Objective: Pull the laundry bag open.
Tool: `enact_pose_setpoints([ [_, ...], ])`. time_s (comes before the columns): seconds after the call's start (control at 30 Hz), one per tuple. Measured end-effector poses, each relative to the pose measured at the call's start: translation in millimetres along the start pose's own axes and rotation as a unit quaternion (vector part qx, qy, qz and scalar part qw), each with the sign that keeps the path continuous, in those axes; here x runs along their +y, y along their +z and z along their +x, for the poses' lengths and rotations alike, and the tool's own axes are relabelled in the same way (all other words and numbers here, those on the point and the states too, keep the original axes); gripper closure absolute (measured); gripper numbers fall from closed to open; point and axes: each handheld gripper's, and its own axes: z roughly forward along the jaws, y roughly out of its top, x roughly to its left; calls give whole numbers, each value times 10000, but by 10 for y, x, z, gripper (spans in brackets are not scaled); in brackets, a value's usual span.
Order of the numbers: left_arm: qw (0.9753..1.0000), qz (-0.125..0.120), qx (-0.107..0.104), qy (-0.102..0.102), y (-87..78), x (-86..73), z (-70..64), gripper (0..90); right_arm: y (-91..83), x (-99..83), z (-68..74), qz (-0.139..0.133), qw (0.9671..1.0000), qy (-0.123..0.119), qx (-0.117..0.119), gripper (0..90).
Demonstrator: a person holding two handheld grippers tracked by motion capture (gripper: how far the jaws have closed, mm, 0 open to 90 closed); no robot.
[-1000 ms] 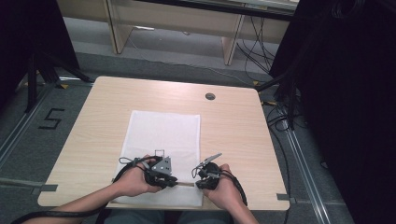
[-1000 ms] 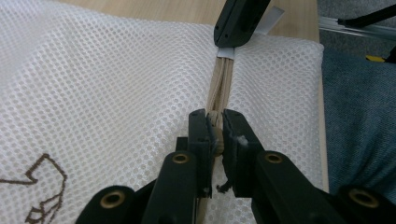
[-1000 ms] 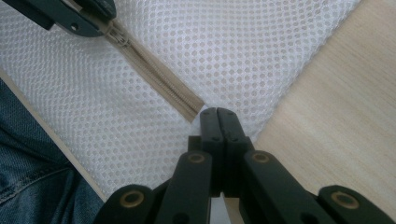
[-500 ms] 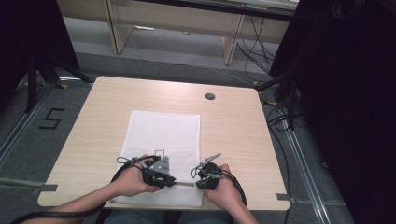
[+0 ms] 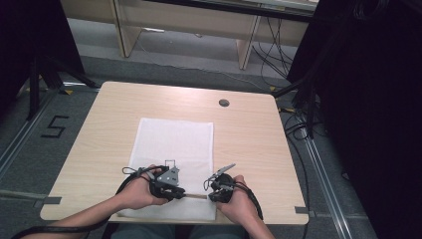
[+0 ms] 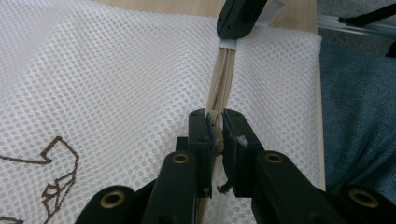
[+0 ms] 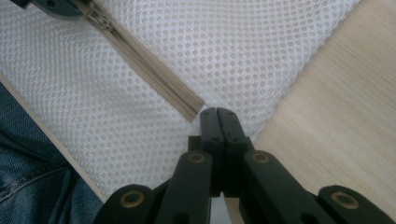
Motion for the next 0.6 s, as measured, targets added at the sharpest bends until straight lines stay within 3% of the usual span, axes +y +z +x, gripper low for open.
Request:
enact_pose_setpoints([
  [0.07, 10000, -16, -9, -4, -9, -4, -3, 817, -11, -2, 41, 110, 9996, 241, 14, 900],
  [0.1, 10000, 25, 26, 25, -11, -5, -4, 817, -8, 0, 18, 56, 9999, 88, -37, 900],
  [0.2, 10000, 31, 18, 81, -21, -7, 12, 817, -11, -1, 23, 81, 9999, 123, -64, 900],
  [0.23, 10000, -10, -17, -29, -26, -14, 15, 817, -12, -2, 23, 78, 9999, 118, -62, 900],
  [0.47, 10000, 5, -10, -41, -37, -30, 18, 817, -12, -2, 22, 82, 9999, 117, -64, 900],
  [0.57, 10000, 73, 23, 45, -49, -31, 28, 817, -8, -1, 20, 60, 9999, 70, -64, 900],
  [0.6, 10000, 26, 30, -27, -50, -38, 28, 817, -10, -1, 23, 72, 9999, 92, -72, 900],
])
